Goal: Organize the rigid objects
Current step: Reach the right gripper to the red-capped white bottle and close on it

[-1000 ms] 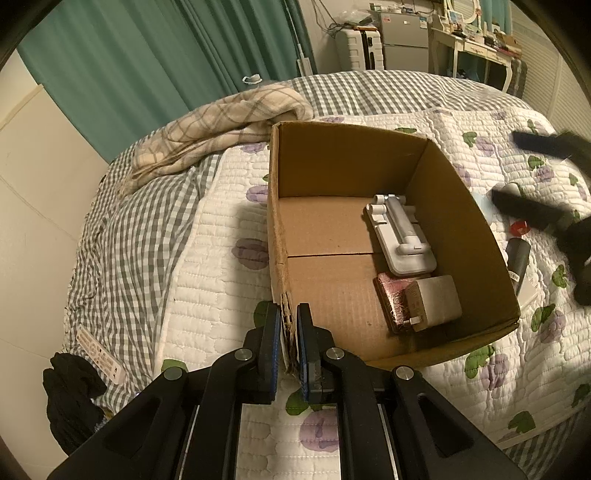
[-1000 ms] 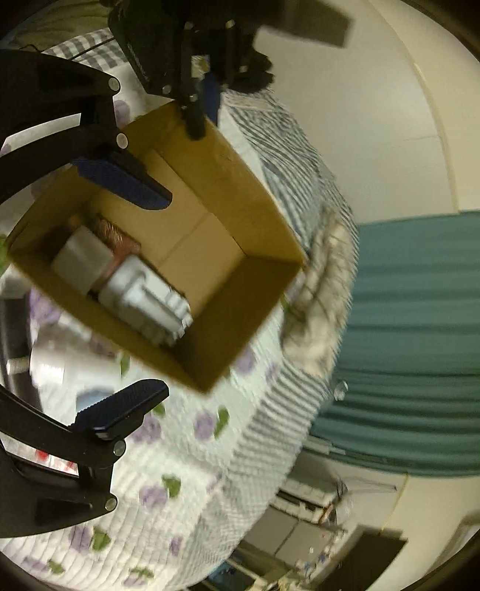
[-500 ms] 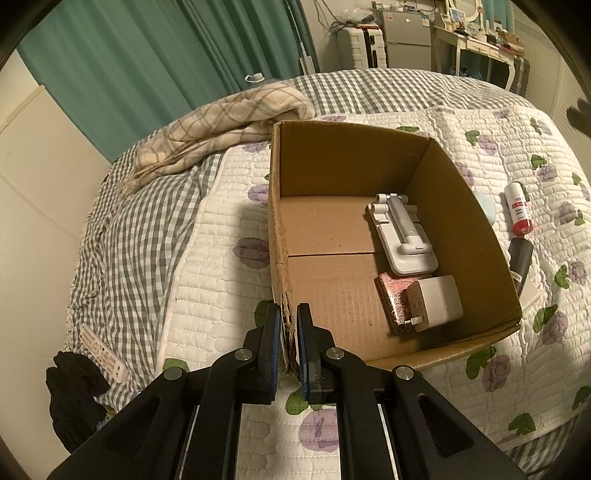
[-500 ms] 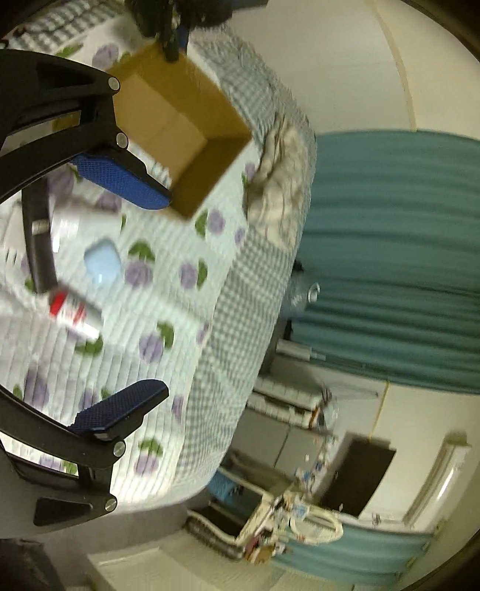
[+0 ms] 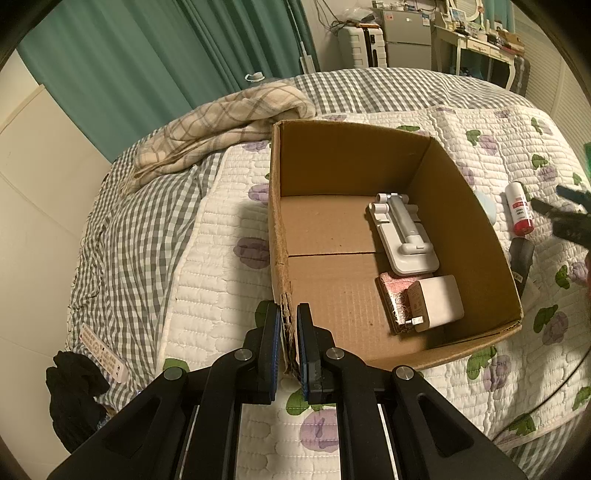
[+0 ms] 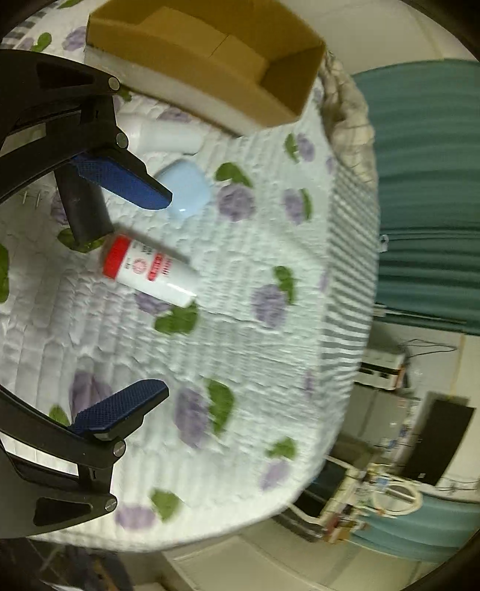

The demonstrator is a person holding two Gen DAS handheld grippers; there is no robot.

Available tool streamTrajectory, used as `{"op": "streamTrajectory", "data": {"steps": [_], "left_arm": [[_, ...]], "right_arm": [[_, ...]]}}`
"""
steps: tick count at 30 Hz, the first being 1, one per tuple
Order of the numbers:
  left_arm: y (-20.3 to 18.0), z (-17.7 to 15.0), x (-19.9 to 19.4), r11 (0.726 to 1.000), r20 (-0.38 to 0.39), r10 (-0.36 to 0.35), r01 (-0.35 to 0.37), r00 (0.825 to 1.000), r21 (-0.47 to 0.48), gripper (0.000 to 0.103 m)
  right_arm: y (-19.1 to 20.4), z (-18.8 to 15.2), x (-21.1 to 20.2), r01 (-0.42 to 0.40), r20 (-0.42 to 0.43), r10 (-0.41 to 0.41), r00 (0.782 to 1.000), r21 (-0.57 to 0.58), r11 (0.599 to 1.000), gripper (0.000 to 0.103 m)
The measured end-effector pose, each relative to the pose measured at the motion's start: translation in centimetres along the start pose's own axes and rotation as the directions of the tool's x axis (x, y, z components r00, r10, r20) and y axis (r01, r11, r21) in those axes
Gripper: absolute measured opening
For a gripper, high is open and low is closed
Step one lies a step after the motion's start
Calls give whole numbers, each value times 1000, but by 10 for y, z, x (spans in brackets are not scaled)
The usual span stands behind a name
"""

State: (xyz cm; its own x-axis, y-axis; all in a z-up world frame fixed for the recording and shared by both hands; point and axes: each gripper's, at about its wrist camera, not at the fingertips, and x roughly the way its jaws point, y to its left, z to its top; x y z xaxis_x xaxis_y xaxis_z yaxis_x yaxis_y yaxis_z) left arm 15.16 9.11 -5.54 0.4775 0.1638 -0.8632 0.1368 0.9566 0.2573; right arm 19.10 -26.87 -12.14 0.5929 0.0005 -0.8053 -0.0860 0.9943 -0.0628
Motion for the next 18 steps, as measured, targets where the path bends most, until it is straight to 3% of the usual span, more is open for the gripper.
{"op": "streamTrajectory", "data": {"steps": [2,4,13,18], "left_arm": [[0,0,0,1000,0,2,-2,1000,-1,8],[0,0,1,1000,-1,1,-1,1000,-4,8],[0,0,1,1000,-1,0,0,1000,-5,8],[0,-1,1,1000,-2,-1,1,1000,-6,8]], "right_arm": [[1,-5,12,10,-16,-10,1000,4,1000,93],[1,-8,21,5,-27,-4,1000,12,1000,82],[7,-11,47,-53,-103,53,993,10,999,55],[9,-10,56,-84,-123,87,989,25,996,46]]}}
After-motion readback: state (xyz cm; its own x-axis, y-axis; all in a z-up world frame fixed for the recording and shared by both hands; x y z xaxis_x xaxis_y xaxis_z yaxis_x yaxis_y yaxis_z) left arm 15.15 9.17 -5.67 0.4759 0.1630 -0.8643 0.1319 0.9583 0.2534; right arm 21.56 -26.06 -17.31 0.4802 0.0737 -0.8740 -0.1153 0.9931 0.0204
